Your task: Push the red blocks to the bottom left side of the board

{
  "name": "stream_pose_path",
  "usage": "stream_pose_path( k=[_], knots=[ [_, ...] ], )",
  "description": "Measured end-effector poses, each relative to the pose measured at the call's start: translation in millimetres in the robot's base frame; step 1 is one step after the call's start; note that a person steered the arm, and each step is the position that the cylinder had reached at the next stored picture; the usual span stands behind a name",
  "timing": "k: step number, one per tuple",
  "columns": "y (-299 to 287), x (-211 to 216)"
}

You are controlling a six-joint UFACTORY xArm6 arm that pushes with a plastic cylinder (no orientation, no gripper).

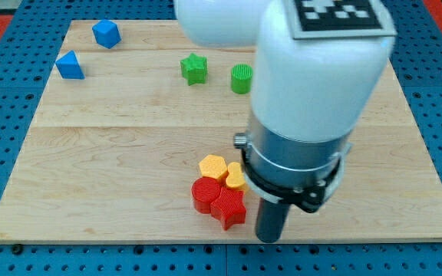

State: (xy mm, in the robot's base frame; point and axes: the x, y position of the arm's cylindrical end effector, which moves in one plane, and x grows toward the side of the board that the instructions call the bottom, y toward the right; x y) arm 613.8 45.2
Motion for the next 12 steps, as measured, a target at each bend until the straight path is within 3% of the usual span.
stream_pose_path(
  k=[3,9,12],
  knots=[
    [-42,-42],
    [-76,-55],
    [-142,-85]
  ],
)
